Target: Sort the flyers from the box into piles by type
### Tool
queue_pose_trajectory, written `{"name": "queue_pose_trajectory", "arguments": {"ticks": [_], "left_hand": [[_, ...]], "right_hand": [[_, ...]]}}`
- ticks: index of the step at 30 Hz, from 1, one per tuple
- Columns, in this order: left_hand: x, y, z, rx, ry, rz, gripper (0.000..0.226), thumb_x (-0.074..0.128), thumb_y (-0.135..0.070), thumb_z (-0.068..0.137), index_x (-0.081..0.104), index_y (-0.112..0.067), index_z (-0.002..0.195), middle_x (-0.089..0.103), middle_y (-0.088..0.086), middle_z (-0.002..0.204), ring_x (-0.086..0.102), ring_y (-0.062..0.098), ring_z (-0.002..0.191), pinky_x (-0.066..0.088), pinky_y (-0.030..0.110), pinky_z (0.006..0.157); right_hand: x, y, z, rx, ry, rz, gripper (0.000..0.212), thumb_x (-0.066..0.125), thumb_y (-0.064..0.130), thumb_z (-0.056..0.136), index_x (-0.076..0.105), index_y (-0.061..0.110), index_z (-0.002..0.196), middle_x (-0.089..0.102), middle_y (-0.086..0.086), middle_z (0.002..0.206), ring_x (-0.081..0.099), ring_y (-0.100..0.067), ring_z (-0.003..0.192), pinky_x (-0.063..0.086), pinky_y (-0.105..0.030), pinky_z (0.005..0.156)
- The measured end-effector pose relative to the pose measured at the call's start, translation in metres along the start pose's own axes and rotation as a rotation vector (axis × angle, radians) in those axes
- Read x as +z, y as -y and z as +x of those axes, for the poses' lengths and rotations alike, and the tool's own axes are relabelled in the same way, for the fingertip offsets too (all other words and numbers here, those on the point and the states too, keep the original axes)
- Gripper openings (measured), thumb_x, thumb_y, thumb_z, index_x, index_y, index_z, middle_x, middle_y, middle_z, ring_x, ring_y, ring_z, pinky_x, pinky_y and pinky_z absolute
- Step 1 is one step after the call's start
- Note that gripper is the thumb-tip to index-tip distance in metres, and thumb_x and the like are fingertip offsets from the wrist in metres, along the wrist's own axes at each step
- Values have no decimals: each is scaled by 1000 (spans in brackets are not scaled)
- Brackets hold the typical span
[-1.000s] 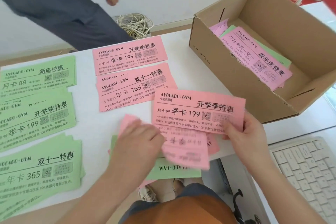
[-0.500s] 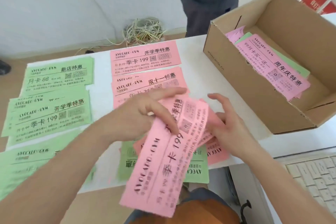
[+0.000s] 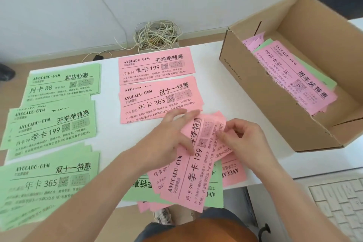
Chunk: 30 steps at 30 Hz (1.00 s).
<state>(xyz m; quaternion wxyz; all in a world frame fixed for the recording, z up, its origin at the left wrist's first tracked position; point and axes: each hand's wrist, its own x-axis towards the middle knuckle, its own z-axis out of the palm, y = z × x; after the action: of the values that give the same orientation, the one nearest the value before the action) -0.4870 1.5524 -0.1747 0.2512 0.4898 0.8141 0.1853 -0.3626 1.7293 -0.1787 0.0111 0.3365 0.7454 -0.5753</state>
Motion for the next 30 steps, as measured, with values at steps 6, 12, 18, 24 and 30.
{"name": "queue_pose_trajectory", "arguments": {"ticks": [6,12,18,24,30], "left_hand": [[-2,-14,-37,-397,-460,-148,26,54,-37,90,61,-33,114,49,-26,110,43,-6,101,38,17,88],[11,-27,-36,-512,-344,-538,34,78,-39,74,62,-46,103,64,-27,104,57,-6,101,46,33,93],[-9,-24,-34,-577,-497,-411,14,72,-25,82,68,-38,77,68,-24,73,61,-2,67,50,28,70],[-68,-1,-54,-599,-643,-513,17,67,-13,85,70,-25,75,73,-12,74,68,13,64,53,28,63],[-58,-3,-50,-423,-146,-344,10,71,-22,82,68,-26,73,61,-27,109,61,1,96,45,22,83]], "right_hand": [[-13,-1,-6,39,54,267,15,70,7,83,61,-4,84,75,-10,82,73,-27,77,59,-42,72],[-6,2,-18,-5,108,408,26,73,12,73,70,3,97,75,-13,89,72,-31,81,60,-39,72],[-3,2,-25,-43,147,53,22,64,6,89,66,26,96,75,5,88,72,-15,79,59,-37,69],[-4,-2,-24,-16,-1,8,37,73,15,82,58,41,104,74,8,73,71,-14,69,57,-34,64],[0,4,-28,40,-103,213,13,80,16,72,68,15,67,73,-4,67,70,-22,58,58,-32,54]]}}
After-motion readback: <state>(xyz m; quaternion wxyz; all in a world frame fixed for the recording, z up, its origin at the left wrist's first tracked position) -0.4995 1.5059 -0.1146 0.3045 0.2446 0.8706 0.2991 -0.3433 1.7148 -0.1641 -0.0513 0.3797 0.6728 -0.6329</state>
